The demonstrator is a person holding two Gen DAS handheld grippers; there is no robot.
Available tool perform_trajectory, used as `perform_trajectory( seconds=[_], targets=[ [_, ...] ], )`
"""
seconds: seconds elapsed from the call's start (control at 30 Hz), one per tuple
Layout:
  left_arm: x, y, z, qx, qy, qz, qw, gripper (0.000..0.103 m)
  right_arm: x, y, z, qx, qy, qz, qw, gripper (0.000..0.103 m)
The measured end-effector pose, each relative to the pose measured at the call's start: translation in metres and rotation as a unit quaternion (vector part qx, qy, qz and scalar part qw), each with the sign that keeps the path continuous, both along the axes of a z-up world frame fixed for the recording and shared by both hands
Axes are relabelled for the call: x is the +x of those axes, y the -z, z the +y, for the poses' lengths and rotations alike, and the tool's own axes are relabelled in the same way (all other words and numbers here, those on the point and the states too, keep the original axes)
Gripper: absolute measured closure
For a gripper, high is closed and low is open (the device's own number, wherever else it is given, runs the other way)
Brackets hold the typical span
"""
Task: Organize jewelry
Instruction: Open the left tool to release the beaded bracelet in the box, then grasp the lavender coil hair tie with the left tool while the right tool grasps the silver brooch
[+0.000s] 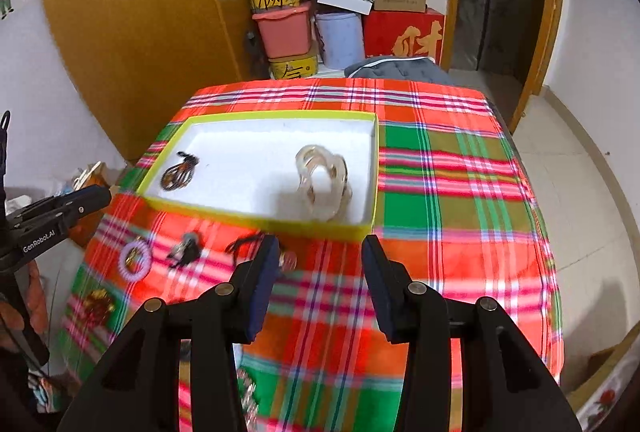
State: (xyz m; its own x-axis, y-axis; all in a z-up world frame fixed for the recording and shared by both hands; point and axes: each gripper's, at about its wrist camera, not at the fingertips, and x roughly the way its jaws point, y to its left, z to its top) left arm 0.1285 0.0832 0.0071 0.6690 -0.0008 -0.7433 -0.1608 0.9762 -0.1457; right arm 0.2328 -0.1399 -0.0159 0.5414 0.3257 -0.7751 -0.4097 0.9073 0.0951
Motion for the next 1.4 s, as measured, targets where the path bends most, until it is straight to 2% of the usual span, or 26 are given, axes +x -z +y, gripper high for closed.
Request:
perform_trajectory(
  seconds=[0.33, 0.57, 0.93, 1.4],
  targets=[
    [-0.061, 0.000, 0.001, -0.014, -0.014, -0.003, 0.9998, 0.077, -0.054, 0.006, -0.010, 0.017, -0.010, 0.022, 1.000, 0.059],
    [-0.080, 0.004, 0.005, -0.017, -0.013, 0.002, 0.9998, 0.077, -0.067, 0.020, -0.016, 0.029, -0.013, 0.056, 0.998, 0.059],
    [-0.073, 0.016, 0.014, -0.037, -0.017, 0.018, 0.9990, 0.077, -0.067, 0.029, -0.012, 0.020, -0.014, 0.072, 0.997, 0.059],
    [-0.038, 0.050, 0.007, -0.058, -0.003, 0.056, 0.9967, 0.077, -0.070, 0.057, 0.000, 0.008, -0.038, 0.112, 0.993, 0.059]
  ],
)
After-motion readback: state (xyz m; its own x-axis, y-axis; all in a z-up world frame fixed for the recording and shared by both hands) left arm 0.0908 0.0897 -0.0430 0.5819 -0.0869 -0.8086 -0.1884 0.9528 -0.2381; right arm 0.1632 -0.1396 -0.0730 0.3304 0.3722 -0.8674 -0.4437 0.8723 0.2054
